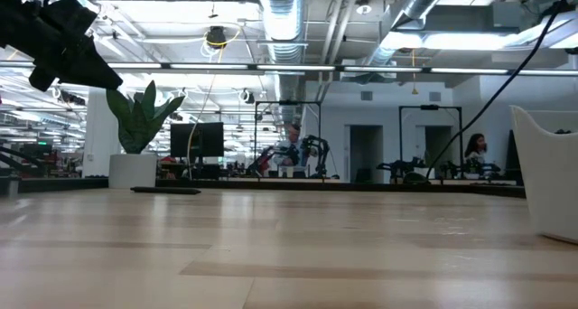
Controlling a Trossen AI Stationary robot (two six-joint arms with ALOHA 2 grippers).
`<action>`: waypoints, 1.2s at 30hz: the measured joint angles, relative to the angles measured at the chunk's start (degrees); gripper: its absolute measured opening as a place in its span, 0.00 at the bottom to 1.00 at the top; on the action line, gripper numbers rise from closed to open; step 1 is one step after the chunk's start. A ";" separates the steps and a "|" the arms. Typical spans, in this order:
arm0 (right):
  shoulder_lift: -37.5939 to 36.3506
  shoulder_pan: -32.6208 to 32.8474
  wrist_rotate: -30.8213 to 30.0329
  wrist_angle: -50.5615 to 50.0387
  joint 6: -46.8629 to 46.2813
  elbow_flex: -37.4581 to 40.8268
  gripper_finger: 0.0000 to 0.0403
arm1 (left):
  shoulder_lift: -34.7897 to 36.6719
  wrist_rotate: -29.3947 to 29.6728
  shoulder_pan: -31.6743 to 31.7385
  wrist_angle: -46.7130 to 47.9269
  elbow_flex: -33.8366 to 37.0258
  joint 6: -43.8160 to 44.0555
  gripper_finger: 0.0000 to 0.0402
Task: Sort pens & pencils
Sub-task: Put the center orange pencil into the bottom right gray bin
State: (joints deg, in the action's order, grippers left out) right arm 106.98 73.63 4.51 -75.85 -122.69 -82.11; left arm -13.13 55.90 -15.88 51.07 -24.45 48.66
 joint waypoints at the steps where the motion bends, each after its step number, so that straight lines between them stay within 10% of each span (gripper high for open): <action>1: 0.00 0.06 0.00 0.02 0.02 0.00 0.12 | 0.00 0.00 0.00 0.00 0.00 0.00 0.16; 36: 0.22 -1.05 2.12 -0.40 2.54 -0.09 0.15 | 0.00 0.33 0.00 0.00 -0.02 0.01 0.16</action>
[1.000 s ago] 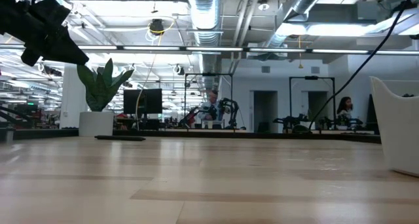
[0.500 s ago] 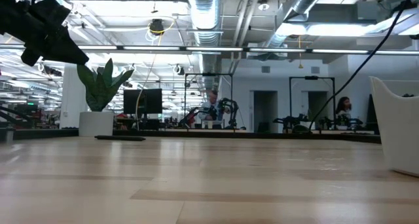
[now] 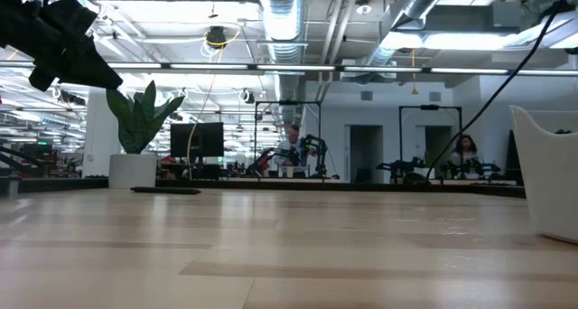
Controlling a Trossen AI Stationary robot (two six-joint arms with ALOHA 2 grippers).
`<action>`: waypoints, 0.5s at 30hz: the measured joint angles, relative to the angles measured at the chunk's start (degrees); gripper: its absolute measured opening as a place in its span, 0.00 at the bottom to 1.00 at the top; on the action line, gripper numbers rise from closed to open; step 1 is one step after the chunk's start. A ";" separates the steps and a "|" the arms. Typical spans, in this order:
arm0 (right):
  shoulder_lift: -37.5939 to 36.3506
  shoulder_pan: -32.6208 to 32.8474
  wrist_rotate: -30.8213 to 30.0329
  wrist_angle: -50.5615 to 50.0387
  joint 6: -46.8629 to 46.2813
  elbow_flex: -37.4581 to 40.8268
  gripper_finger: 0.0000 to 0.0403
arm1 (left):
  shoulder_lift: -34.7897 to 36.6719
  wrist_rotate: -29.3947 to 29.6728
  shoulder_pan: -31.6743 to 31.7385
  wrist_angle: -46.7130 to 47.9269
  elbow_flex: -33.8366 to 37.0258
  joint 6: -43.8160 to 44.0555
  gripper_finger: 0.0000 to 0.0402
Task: Sort pens & pencils
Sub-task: Put the center orange pencil into the bottom right gray bin
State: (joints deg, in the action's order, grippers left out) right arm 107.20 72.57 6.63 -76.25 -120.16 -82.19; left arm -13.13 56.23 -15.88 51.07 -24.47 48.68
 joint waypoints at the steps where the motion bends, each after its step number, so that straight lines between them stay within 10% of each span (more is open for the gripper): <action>1: 0.00 -0.24 0.00 -0.02 0.00 0.00 0.15 | 0.00 0.00 0.00 0.00 0.00 -0.01 0.16; 15: -0.02 -0.24 -0.42 0.11 0.47 0.00 0.22 | 0.00 -0.44 0.00 -0.06 0.00 0.03 0.16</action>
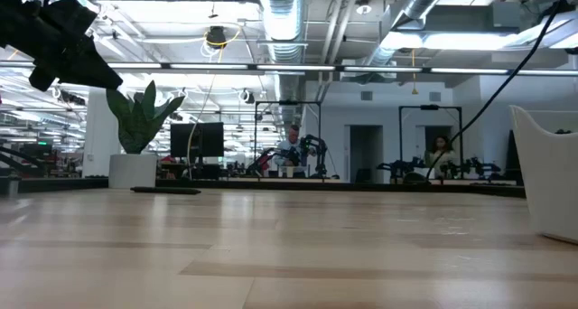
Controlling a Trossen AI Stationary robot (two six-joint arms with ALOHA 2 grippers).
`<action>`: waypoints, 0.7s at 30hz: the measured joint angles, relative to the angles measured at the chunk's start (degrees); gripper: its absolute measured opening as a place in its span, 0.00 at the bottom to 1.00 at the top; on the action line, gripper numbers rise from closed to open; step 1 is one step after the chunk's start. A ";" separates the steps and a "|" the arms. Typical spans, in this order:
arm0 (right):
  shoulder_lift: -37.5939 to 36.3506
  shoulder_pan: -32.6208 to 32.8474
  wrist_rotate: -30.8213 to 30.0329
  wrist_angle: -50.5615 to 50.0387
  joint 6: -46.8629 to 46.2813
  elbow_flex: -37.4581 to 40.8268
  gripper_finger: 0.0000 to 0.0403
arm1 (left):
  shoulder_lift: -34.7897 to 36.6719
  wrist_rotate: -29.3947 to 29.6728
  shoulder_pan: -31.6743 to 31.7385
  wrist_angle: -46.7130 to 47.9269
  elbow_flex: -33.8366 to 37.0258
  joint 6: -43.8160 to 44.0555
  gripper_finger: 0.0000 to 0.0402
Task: Sort pens & pencils
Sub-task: Put the center orange pencil into the bottom right gray bin, then put the black pen into the bottom left gray bin
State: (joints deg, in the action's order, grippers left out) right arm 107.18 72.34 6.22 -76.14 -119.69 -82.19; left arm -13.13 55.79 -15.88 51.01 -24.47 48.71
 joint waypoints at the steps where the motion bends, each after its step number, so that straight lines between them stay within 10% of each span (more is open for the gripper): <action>1: 0.00 -0.01 -0.02 0.00 0.01 0.00 0.24 | 0.00 0.00 0.00 -0.10 0.00 -0.01 0.16; 10: 0.00 -0.17 -0.55 0.00 0.21 -0.02 0.44 | 0.00 0.00 0.00 -0.58 0.00 -1.05 0.16; 21: 0.38 -3.47 -1.25 -4.04 3.17 -4.35 0.43 | 0.00 0.02 0.00 -0.58 0.00 -1.01 0.16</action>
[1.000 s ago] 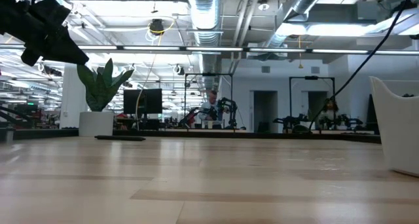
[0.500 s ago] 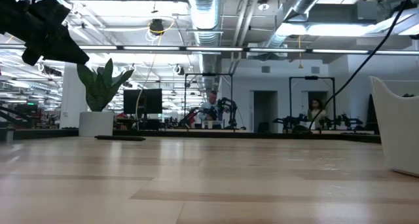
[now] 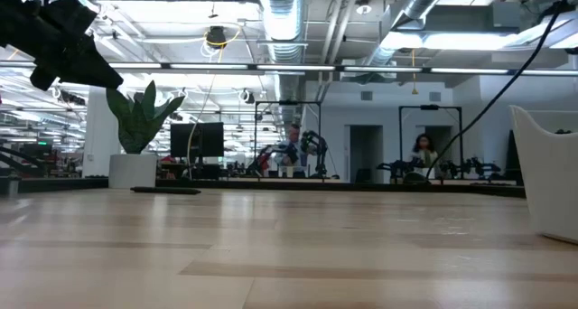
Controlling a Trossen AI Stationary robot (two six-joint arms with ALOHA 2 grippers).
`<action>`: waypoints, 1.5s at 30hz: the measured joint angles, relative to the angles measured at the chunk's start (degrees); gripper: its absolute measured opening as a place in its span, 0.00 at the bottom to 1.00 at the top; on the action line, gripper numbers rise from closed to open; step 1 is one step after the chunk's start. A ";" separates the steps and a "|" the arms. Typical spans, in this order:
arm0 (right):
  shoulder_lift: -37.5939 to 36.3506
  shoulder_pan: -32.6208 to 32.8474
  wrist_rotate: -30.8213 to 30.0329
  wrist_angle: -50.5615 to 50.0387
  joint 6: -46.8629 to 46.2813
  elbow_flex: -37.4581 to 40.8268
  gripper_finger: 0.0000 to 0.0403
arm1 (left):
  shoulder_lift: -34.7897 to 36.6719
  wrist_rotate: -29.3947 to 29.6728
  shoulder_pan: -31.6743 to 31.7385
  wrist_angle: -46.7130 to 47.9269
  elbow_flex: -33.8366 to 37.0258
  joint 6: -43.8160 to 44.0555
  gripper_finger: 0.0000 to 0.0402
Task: Sort pens & pencils
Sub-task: Put the black pen into the bottom left gray bin
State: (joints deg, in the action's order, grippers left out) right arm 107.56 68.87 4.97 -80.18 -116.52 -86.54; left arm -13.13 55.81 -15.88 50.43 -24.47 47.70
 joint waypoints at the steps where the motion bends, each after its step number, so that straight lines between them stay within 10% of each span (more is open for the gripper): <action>1: -0.06 -0.24 0.46 -0.31 -0.66 -0.12 0.43 | 0.00 0.00 0.00 0.00 0.00 0.00 0.16; 13: -0.17 -6.19 -2.20 4.50 1.63 -0.18 0.40 | 0.00 0.00 0.00 0.00 0.00 0.00 0.16; 25: -0.31 -19.26 -6.91 0.50 27.50 -1.90 0.39 | 0.00 -0.50 0.00 -0.08 0.00 0.04 0.16; 35: -0.43 -31.79 -24.48 -4.27 46.98 -13.49 0.37 | 0.00 -1.45 0.00 -0.48 0.00 0.09 0.16; 45: -0.43 -48.03 -26.20 12.38 69.25 -18.51 0.37 | 0.00 -1.59 0.00 -1.11 0.00 0.13 0.16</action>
State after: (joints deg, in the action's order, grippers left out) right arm 107.13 20.84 -21.24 -67.80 -47.27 -105.06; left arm -13.13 54.22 -15.88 49.33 -24.47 47.83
